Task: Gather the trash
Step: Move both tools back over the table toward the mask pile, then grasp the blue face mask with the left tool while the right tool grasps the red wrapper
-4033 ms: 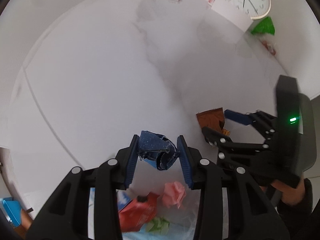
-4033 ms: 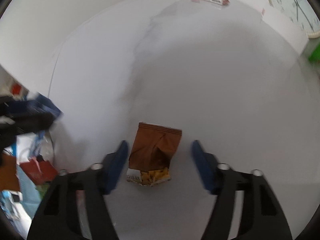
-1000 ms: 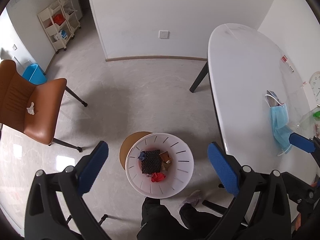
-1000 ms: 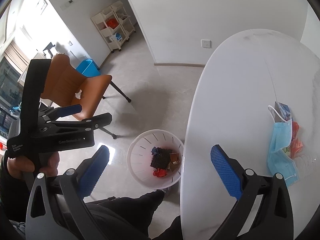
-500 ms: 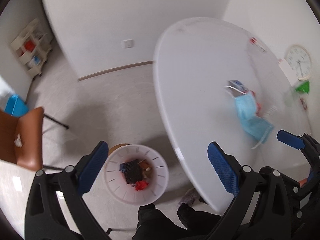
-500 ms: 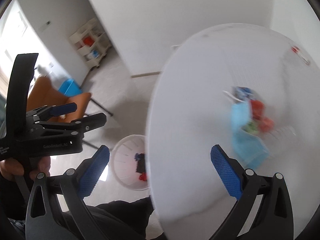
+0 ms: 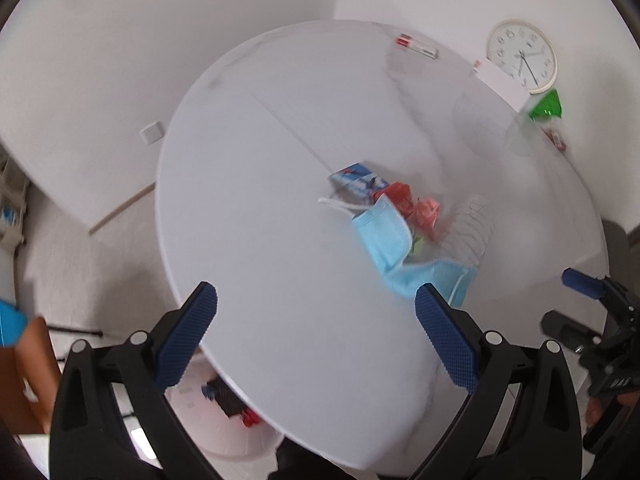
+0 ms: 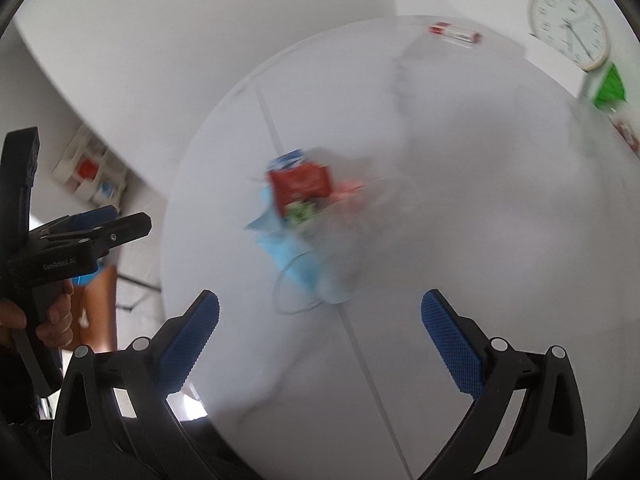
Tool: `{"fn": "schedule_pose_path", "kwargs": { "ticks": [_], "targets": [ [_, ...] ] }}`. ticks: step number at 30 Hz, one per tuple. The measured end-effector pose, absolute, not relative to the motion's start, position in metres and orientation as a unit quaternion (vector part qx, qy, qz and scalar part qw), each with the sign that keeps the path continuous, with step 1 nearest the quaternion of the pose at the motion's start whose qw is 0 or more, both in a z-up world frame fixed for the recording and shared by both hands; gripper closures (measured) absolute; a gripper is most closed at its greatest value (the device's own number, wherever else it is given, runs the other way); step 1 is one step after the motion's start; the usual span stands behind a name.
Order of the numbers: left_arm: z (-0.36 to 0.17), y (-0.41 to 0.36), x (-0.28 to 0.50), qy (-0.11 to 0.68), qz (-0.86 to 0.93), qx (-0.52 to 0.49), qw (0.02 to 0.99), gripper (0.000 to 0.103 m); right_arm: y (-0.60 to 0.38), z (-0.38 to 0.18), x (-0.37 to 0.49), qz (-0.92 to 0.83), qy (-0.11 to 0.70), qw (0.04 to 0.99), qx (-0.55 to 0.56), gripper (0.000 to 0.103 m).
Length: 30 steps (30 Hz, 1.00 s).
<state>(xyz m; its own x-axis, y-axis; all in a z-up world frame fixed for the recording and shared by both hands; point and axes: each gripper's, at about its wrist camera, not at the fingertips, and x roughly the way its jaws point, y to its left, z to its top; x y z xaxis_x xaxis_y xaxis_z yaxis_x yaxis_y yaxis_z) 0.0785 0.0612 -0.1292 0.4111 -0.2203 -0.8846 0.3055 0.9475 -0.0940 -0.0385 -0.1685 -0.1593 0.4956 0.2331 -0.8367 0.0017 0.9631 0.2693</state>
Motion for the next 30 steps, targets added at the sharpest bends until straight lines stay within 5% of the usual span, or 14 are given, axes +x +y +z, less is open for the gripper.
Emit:
{"fn": "schedule_pose_path", "kwargs": {
  "ticks": [13,25,30],
  "targets": [
    [-0.17,0.006,0.129,0.579,-0.225,-0.012,0.784,0.011,-0.218,-0.187,-0.004,0.005,0.5,0.841,0.207,0.003],
    [-0.227,-0.012,0.142,0.66,-0.213,-0.127,0.709,0.068,-0.247,-0.209,0.015,-0.022,0.499,0.811,0.304,0.003],
    [-0.234,-0.003,0.138,0.67,-0.209,-0.147,0.697,0.081,-0.249,-0.225,0.025,-0.033,0.502,0.777,0.378,0.003]
  ]
}}
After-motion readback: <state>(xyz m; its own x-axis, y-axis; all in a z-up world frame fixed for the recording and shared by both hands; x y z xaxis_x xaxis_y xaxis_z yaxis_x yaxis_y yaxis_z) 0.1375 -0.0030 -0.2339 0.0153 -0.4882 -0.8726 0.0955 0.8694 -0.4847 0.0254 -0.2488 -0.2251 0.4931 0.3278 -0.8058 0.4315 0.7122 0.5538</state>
